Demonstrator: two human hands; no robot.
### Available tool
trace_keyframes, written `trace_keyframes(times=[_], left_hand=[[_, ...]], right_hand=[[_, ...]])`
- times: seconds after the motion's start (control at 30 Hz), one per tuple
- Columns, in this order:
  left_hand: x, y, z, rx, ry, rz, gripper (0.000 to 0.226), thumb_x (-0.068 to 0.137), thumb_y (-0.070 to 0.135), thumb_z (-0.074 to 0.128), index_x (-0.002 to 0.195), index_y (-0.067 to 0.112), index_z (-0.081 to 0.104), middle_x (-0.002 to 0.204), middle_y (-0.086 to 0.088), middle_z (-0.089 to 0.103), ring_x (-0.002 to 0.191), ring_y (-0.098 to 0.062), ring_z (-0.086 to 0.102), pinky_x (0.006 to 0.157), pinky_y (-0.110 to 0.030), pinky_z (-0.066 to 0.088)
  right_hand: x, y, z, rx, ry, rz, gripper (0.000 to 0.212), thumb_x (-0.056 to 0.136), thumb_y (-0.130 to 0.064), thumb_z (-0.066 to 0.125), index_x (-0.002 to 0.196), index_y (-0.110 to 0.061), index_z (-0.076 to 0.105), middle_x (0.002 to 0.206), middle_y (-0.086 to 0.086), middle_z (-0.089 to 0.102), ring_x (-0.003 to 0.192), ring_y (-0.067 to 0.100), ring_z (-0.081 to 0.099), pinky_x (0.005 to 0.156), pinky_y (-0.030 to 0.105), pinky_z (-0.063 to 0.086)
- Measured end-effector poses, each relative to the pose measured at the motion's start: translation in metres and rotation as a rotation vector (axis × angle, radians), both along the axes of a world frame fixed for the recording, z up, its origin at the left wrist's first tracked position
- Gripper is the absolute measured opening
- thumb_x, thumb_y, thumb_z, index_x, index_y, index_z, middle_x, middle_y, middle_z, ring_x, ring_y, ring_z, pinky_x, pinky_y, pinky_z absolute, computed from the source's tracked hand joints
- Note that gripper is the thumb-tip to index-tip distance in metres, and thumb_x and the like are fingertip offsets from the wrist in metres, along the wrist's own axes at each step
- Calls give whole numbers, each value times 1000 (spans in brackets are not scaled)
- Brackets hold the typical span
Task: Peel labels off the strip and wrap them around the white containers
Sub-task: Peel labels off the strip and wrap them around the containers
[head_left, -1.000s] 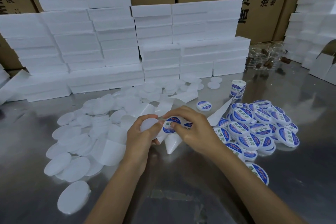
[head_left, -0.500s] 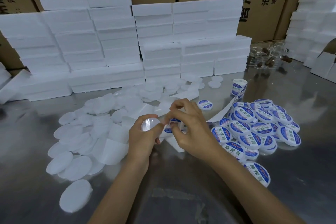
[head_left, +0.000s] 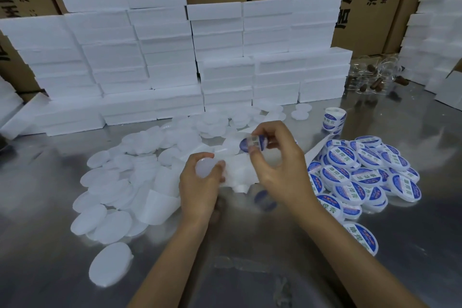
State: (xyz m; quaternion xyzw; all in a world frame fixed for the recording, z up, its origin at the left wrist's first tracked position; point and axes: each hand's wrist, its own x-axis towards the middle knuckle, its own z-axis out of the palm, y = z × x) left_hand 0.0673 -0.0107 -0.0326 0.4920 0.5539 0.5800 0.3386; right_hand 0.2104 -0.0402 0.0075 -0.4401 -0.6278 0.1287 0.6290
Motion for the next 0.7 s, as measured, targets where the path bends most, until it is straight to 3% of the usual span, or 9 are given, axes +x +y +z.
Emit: trace_keyframes(times=[0.13, 0.27, 0.37, 0.43, 0.53, 0.7], left_hand=[[-1, -3, 16, 32, -101, 24, 18, 103, 31, 49, 93, 42, 61, 90, 25, 64, 69, 2, 68, 54, -16, 51], [-1, -8, 36, -7, -508, -171, 36, 106, 41, 35, 112, 21, 65, 113, -8, 63, 85, -20, 69, 63, -29, 53], [3, -16, 42, -30, -711, -354, 53, 105, 51, 29, 120, 11, 62, 108, -16, 68, 92, -27, 69, 75, -38, 54], [7, -21, 42, -59, -751, -453, 59, 103, 55, 28, 123, 10, 61, 110, -16, 71, 100, -28, 70, 84, -37, 56], [12, -25, 42, -86, -751, -530, 65, 101, 58, 29, 129, 9, 59, 117, -17, 70, 104, -27, 70, 91, -36, 56], [16, -28, 41, -87, -702, -556, 67, 99, 58, 29, 134, 7, 56, 124, -17, 67, 113, -29, 66, 103, -43, 48]], right_hand=[[5, 0, 5, -193, 243, 97, 27, 87, 1, 66, 98, -23, 58, 95, -5, 62, 77, 14, 62, 72, 23, 50], [5, -2, 11, -270, 348, 189, 26, 85, 3, 69, 97, -19, 61, 96, 2, 62, 65, 11, 60, 68, 26, 52], [-2, -6, 12, -248, 306, 242, 27, 84, 2, 70, 95, -21, 62, 94, -1, 65, 70, 13, 65, 68, 25, 54], [-8, -9, 11, -217, 221, 234, 28, 83, -1, 71, 95, -25, 61, 93, -8, 66, 76, 12, 67, 71, 25, 56], [-13, -12, 8, -170, 97, 164, 30, 82, -6, 74, 97, -28, 59, 95, -13, 65, 80, 6, 65, 69, 14, 52], [-14, -12, 7, -174, 72, 134, 32, 82, -5, 74, 95, -28, 58, 95, -13, 64, 81, 0, 63, 64, 8, 48]])
